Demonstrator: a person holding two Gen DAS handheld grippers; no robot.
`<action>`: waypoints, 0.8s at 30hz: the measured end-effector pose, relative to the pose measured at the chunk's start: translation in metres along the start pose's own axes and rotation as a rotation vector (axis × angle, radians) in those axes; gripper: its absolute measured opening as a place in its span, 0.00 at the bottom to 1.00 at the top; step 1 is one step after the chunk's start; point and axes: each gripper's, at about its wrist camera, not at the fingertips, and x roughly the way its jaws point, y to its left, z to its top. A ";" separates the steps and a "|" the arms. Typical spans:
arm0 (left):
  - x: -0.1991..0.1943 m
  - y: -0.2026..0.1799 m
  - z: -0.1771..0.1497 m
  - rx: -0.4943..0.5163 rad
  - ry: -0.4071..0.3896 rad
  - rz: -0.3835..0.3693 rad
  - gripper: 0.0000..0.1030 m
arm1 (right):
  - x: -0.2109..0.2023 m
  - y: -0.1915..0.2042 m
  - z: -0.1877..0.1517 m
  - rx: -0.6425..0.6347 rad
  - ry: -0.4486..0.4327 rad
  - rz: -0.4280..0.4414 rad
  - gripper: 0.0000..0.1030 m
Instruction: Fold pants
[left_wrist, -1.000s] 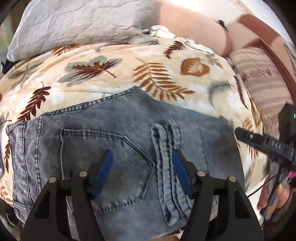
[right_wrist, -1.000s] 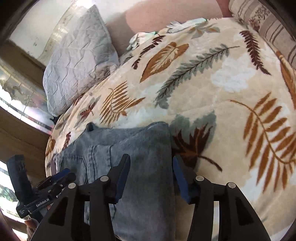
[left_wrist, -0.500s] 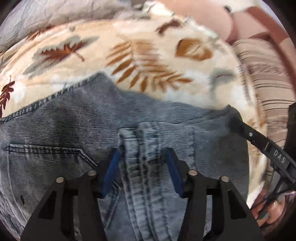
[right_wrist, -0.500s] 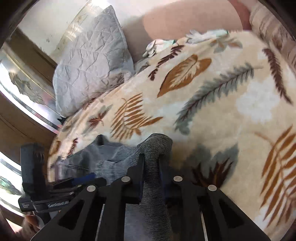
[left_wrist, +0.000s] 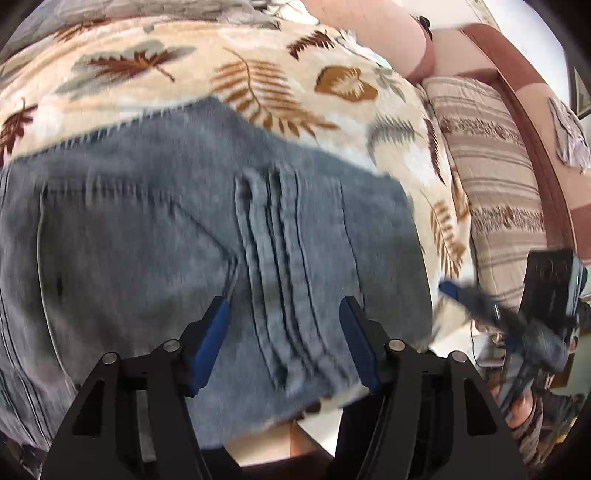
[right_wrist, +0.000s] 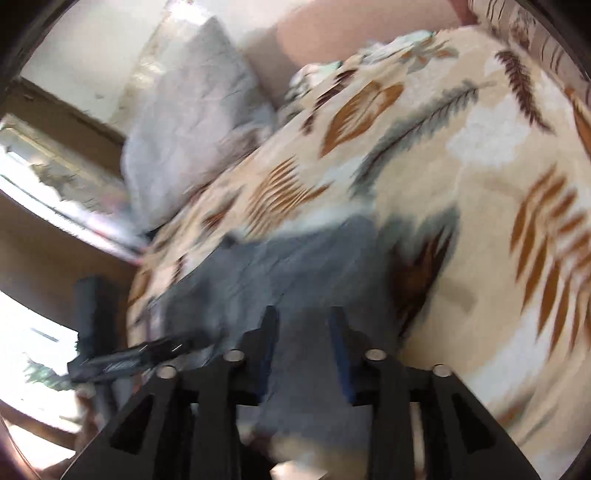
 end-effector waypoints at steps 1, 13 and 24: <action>0.001 0.000 -0.004 -0.002 0.012 -0.014 0.61 | 0.001 0.003 -0.013 0.013 0.027 0.035 0.47; 0.035 -0.011 0.005 -0.068 0.103 -0.075 0.61 | 0.061 -0.020 -0.057 0.326 0.121 0.146 0.50; 0.001 0.023 0.002 -0.133 -0.012 -0.028 0.23 | 0.095 0.021 -0.063 0.249 0.216 0.223 0.10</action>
